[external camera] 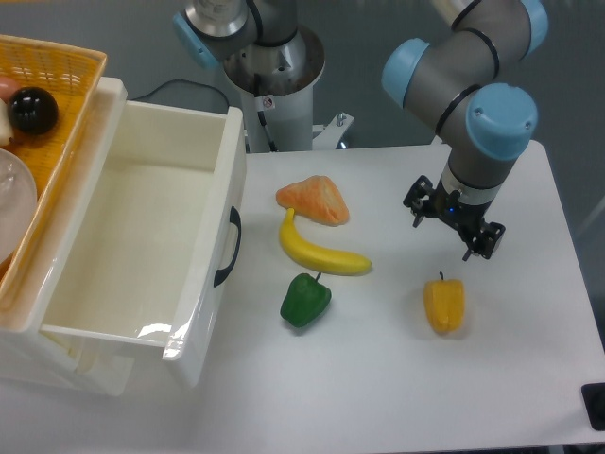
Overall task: Pick up the yellow pepper
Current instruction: 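Lower the open gripper down over the yellow bell pepper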
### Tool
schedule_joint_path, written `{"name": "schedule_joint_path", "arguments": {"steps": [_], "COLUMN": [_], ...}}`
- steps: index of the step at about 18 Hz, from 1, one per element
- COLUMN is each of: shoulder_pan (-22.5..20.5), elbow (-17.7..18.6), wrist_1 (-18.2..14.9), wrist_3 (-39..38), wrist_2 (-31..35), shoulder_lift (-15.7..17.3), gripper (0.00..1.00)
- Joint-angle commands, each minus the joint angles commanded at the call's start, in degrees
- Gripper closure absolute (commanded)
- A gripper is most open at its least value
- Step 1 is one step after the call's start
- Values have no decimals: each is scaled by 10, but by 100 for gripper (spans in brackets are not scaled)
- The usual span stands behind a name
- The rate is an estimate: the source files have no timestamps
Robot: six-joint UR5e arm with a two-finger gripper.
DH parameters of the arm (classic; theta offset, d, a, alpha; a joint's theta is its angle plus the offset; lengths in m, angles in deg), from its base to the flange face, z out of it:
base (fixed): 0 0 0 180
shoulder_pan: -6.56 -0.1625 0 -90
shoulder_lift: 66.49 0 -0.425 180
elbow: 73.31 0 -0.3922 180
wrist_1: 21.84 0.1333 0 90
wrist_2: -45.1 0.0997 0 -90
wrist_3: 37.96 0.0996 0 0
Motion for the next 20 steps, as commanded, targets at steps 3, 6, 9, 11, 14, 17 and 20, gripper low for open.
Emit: {"name": "schedule_joint_path", "arguments": {"steps": [3,6,9,11,14,17,20], "shoulder_pan": [1,3,12,15,16,16,15], "elbow": [-8,-18,-23,-17,-11,-12,-14], "wrist_1": [-1,0,11,14,52,69,78], "wrist_3": [-18,-155,-182,-193,-270,-287,-290], "wrist_2": [-3,-4,0,0,-1,-4,-4], "shoulder_lift": [-7,-26,-39,-42,-60,-70,-82], "gripper": [0,0,0,0,0,0,0]}}
